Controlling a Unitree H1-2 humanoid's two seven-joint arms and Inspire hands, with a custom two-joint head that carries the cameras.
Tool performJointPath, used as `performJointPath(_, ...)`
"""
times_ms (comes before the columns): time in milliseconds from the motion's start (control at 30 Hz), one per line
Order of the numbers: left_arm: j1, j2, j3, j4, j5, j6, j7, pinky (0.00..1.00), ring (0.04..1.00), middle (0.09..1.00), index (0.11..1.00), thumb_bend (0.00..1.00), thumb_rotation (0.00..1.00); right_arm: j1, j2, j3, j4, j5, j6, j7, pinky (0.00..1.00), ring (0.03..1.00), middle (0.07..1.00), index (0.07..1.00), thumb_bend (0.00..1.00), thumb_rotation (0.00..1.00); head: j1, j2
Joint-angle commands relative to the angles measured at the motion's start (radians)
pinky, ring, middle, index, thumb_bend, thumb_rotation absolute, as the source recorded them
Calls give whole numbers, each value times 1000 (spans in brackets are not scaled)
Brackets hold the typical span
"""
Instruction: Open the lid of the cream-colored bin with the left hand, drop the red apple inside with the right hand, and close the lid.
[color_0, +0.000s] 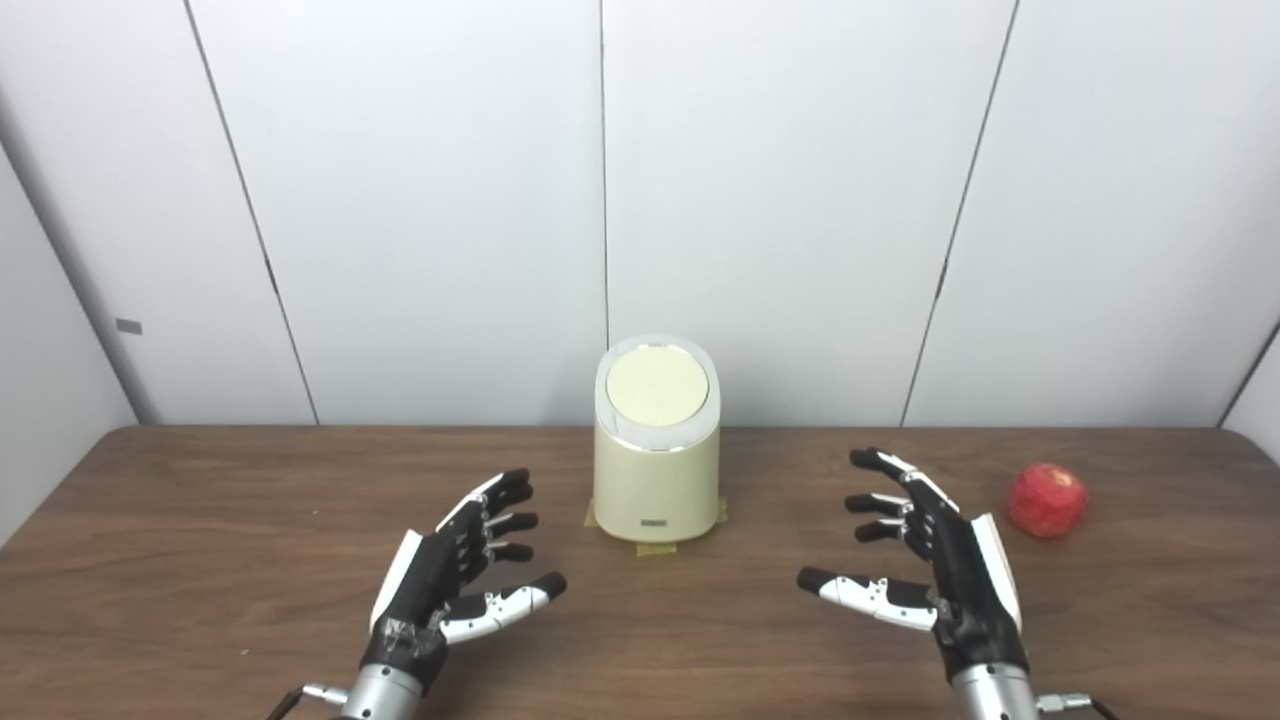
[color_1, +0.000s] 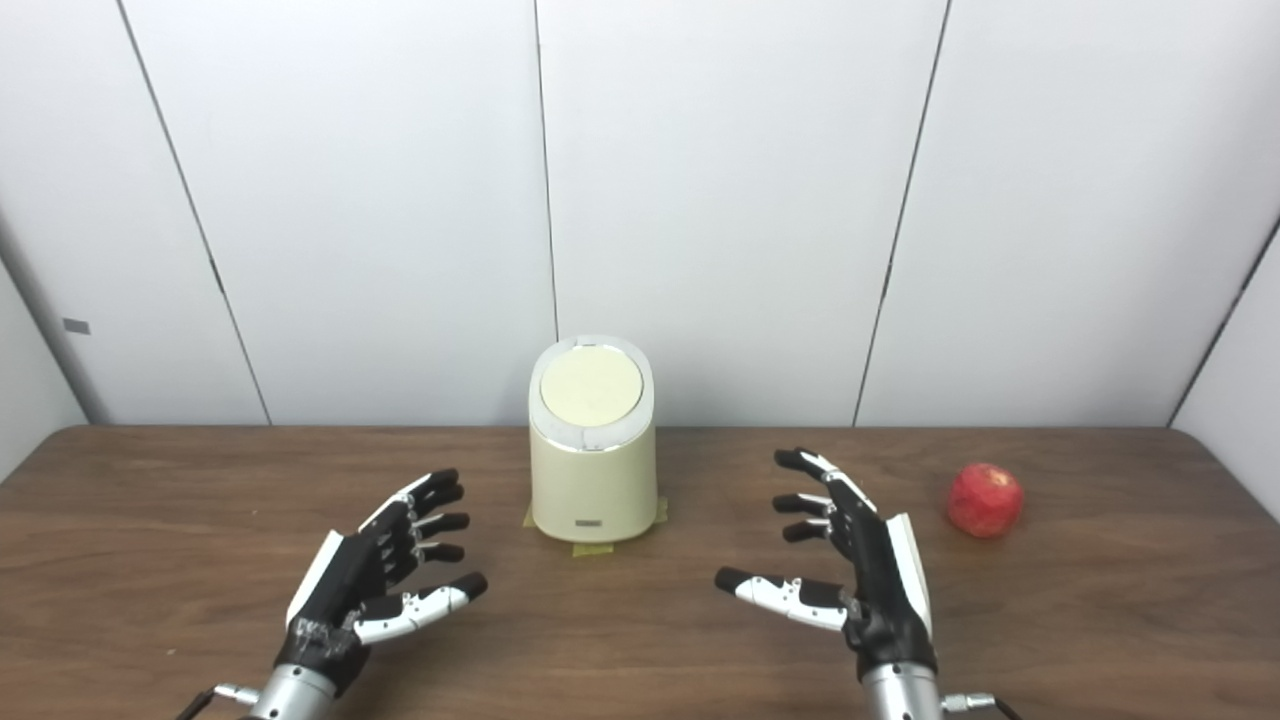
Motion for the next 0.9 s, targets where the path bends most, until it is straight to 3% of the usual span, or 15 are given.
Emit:
performJointPath(0, -42, 2, 5, -18, -10, -22, 1, 685, 795, 871, 881, 679, 0, -31, -1, -2, -35, 4, -27, -8, 548, 666, 871, 745, 727, 0, -1, 0)
performJointPath(367, -43, -8, 12, -13, -20, -26, 7, 679, 803, 897, 938, 666, 0, -32, 0, -1, -29, 8, -35, -8, 500, 652, 875, 738, 717, 0, -6, -7)
performJointPath(500, -52, -24, 14, -13, -1, -31, 35, 699, 834, 908, 940, 691, 124, -34, -2, -3, -18, 21, -43, -5, 492, 652, 877, 734, 711, 0, -7, -16)
performJointPath(533, -60, -33, 16, -17, 11, -31, 51, 729, 862, 924, 955, 746, 235, -35, -3, -5, -13, 25, -47, -6, 488, 652, 877, 733, 709, 0, -6, -20)
performJointPath(600, -83, -45, 20, -20, 24, -33, 72, 768, 886, 934, 971, 794, 323, -36, -5, -6, -7, 23, -49, -10, 485, 653, 879, 737, 706, 0, -4, -23)
performJointPath(700, -147, -50, 19, -11, 56, -29, 95, 823, 917, 962, 994, 827, 342, -37, -9, -8, -1, 16, -50, -15, 480, 654, 885, 744, 704, 0, -2, -28)
performJointPath(767, -193, -49, 13, 1, 78, -22, 105, 948, 978, 991, 999, 833, 344, -37, -11, -10, 5, 19, -58, -18, 475, 655, 894, 752, 705, 0, -1, -32)
performJointPath(867, -265, -58, 9, 21, 126, 23, 135, 994, 989, 986, 1000, 867, 348, -37, -11, -8, 14, 22, -69, -21, 470, 650, 896, 752, 704, 0, 0, -40)
